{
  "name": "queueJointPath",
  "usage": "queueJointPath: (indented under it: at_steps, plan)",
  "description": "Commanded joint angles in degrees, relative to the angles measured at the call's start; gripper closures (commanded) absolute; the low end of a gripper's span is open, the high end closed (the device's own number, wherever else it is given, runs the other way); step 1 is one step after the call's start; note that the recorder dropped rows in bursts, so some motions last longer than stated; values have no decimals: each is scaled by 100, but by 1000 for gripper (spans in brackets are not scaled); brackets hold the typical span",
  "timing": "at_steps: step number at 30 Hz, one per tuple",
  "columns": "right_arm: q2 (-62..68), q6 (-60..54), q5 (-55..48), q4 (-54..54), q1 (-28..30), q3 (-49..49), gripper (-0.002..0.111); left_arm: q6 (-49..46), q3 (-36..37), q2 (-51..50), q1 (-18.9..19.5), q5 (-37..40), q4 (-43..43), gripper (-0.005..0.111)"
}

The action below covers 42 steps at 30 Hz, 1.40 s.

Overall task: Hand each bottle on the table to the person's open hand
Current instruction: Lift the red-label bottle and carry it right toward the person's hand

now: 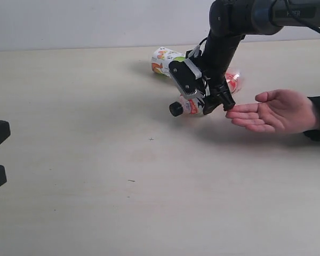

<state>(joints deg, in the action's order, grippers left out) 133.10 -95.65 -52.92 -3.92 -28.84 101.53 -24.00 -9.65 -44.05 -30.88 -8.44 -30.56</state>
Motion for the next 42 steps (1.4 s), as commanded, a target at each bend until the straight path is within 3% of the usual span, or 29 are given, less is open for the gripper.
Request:
queueJointPath:
  at_steps: [1, 5, 13, 23, 34, 42]
  plan:
    - [-12, 2, -106, 21, -11, 55, 74, 47, 28, 29, 6, -17, -42, 107]
    - [-35, 138, -275, 138, -20, 55, 90, 47, 28, 29, 6, -17, -42, 107]
    - [-175, 735, -839, 1463, -261, 55, 108, 47, 28, 29, 6, -17, -30, 107]
    - [-525, 1440, -1095, 1590, -620, 55, 108, 47, 28, 29, 6, -17, -30, 107]
    - [-1243, 2555, -1704, 1517, -635, 55, 108, 47, 28, 29, 6, -17, -30, 107]
    - [-1999, 4252, -1704, 1544, -647, 55, 108, 47, 28, 29, 6, -17, -30, 107]
